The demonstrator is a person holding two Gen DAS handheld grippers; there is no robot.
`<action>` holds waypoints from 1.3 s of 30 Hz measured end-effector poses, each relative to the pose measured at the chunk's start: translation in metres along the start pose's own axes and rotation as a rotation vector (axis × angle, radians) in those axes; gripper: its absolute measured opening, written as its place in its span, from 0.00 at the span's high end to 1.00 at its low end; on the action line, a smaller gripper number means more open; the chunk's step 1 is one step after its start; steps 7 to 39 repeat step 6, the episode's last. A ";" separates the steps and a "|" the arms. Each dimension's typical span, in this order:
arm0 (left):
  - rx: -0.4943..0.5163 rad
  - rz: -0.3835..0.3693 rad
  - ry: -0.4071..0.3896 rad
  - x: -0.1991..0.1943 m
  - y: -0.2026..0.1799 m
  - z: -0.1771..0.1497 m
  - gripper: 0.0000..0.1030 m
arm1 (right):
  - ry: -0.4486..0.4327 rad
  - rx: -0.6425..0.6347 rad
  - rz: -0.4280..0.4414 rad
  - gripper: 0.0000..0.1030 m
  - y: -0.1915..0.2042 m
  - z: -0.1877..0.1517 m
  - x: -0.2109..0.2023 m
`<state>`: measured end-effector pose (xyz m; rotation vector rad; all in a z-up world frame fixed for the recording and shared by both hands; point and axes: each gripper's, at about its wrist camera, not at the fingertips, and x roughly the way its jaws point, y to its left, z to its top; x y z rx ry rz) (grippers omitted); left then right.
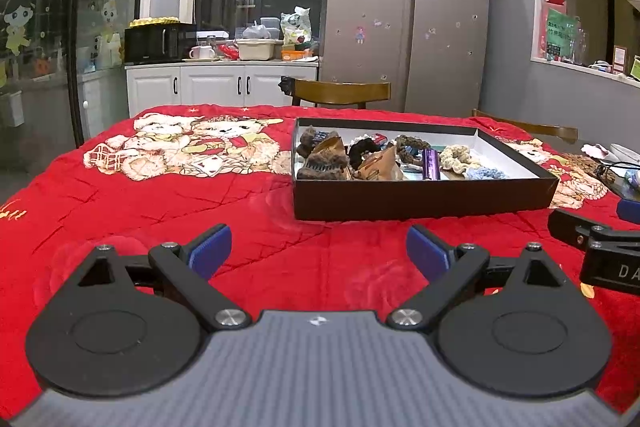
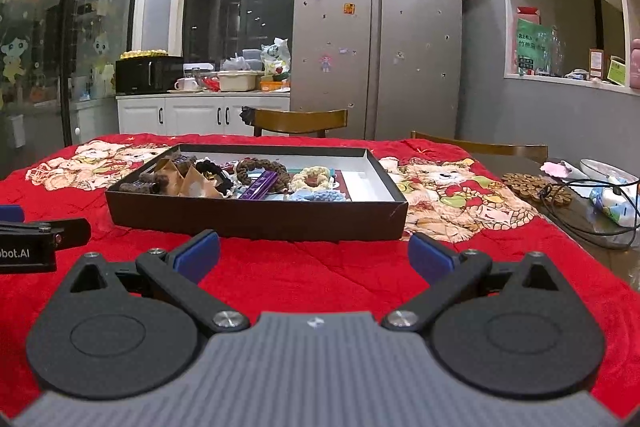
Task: Organize objects
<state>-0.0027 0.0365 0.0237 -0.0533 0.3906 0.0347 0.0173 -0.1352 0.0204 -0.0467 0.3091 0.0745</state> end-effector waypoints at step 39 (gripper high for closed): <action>0.005 -0.002 -0.004 0.000 -0.001 0.000 0.06 | 0.002 0.001 0.002 0.00 0.000 0.000 0.000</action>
